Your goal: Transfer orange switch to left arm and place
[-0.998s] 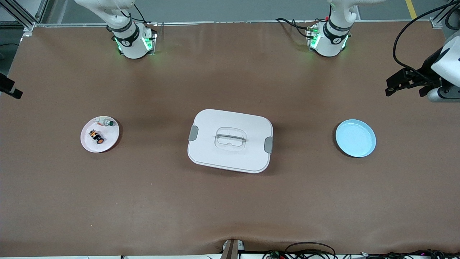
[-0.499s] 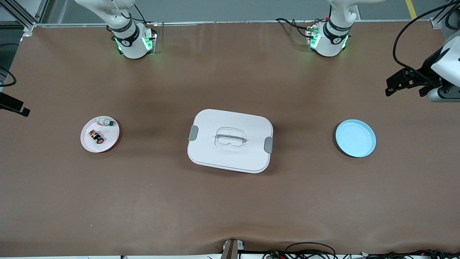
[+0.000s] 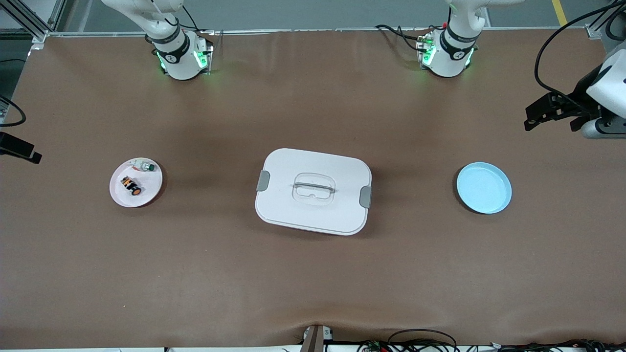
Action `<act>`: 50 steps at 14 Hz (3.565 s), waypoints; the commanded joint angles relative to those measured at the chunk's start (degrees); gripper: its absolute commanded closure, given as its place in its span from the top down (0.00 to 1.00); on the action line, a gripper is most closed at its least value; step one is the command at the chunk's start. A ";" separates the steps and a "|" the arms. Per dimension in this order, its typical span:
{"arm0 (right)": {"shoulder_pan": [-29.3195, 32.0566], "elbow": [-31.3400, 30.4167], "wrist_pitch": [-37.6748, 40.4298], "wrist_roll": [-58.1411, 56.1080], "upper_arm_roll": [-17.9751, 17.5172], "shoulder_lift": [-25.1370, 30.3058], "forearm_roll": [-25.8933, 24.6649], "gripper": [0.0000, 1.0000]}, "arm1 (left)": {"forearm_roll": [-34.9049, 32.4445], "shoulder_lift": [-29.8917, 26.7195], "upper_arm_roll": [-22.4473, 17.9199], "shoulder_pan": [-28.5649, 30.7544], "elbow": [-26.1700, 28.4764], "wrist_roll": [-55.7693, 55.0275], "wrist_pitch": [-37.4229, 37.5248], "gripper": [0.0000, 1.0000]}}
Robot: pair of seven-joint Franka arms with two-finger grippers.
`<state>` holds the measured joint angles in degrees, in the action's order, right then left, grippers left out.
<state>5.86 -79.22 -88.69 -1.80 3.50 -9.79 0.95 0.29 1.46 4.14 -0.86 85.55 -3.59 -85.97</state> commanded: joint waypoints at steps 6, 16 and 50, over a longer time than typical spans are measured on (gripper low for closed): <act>1.96 0.29 -2.02 0.13 -0.33 -5.85 -0.95 1.00 | -0.02 -0.14 -0.18 -0.28 -0.29 0.07 0.01 1.00; 5.48 -10.85 -7.54 17.43 -0.42 -5.15 0.45 1.00 | -0.11 -0.14 -0.18 -0.10 -0.29 0.07 0.01 1.00; 6.36 -41.19 -45.60 22.19 -0.77 -9.72 4.06 1.00 | -0.02 -0.14 -0.18 -0.01 -0.29 0.07 0.01 1.00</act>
<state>12.30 -120.22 -132.59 20.13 2.74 -18.30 4.33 0.29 1.48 4.10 -0.78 85.56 -3.59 -85.97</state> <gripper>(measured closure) 0.000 0.000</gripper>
